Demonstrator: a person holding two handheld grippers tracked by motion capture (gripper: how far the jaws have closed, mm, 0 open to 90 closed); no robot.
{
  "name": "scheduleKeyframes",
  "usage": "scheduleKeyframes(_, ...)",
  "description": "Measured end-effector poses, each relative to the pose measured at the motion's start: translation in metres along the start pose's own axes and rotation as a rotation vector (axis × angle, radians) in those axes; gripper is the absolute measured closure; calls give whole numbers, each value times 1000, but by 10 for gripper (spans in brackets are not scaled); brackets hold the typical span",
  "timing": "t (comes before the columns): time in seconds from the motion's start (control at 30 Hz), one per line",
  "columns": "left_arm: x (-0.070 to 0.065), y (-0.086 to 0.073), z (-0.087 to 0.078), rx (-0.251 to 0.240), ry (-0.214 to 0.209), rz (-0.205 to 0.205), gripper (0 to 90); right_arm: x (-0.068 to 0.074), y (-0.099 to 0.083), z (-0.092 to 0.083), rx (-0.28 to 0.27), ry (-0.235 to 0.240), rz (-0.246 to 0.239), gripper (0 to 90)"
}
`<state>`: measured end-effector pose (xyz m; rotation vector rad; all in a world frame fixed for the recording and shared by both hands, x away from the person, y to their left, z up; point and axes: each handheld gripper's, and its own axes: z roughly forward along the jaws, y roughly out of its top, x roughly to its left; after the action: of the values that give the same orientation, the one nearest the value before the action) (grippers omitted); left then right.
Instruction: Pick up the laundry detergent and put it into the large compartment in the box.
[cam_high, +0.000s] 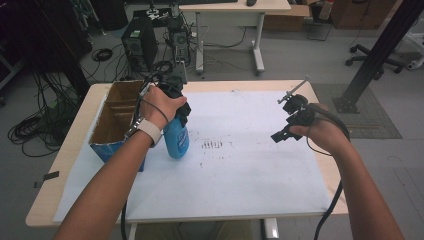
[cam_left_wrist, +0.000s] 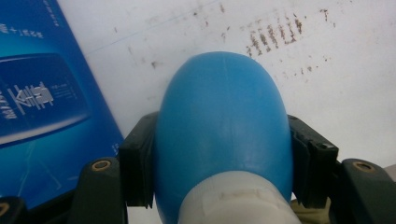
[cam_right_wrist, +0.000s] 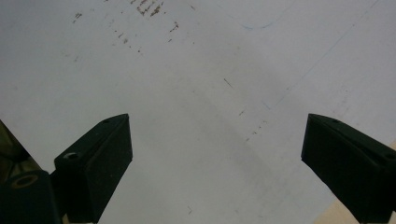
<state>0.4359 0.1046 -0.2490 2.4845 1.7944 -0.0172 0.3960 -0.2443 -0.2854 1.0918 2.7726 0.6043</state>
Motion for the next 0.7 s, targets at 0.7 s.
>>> scheduleKeyframes(0.7,2,-5,-42,-5,7,2,373,1,2,-2,1,-3,-5,88)
